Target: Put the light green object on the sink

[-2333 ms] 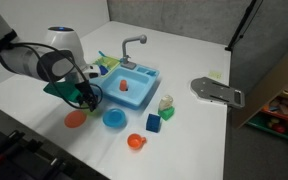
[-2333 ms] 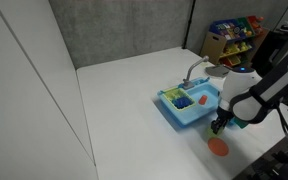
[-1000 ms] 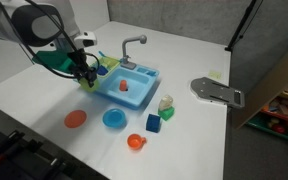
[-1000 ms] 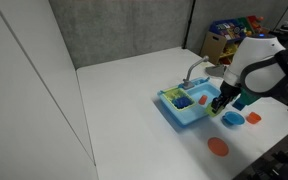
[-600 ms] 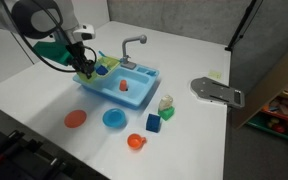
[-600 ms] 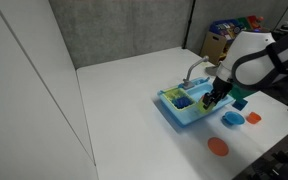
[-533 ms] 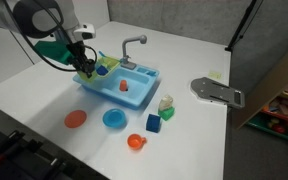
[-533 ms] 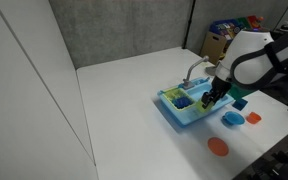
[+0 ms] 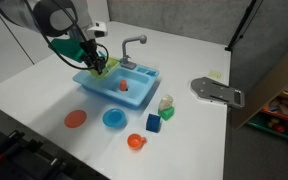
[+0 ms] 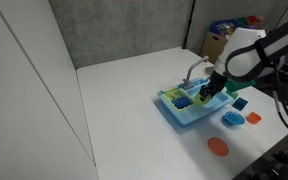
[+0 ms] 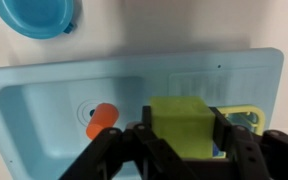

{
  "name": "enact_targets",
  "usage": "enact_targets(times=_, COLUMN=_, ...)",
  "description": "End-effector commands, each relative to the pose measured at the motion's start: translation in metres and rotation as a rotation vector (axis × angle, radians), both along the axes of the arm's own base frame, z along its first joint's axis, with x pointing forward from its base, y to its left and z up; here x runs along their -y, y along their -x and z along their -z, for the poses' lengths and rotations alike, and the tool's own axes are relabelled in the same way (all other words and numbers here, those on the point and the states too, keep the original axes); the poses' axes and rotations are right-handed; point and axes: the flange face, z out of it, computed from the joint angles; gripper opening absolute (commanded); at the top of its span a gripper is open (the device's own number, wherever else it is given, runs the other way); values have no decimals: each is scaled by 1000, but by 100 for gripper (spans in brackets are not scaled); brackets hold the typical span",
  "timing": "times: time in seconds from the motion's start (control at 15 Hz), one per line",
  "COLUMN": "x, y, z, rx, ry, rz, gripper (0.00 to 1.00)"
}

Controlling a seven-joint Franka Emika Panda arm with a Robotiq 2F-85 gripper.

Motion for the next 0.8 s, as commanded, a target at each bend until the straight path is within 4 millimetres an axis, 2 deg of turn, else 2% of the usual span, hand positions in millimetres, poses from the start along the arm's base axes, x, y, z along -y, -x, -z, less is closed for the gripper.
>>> enact_targets(times=0.0, x=3, y=-13, z=8, rx=-10, ry=-24, rz=16, gripper=32)
enact_targets(times=0.47, x=-9, y=-9, z=28, rx=-65, ry=-58, rz=12, gripper=32)
enact_targets(times=0.53, x=-10, y=-8, z=28, rx=-71, ry=-61, rz=11, gripper=64)
enact_targets(times=0.6, x=-10, y=-7, z=27, rx=-75, ry=-64, rz=9, gripper=84)
enact_targets(times=0.73, x=-9, y=-5, z=19, rx=-82, ry=-75, rz=3, gripper=98)
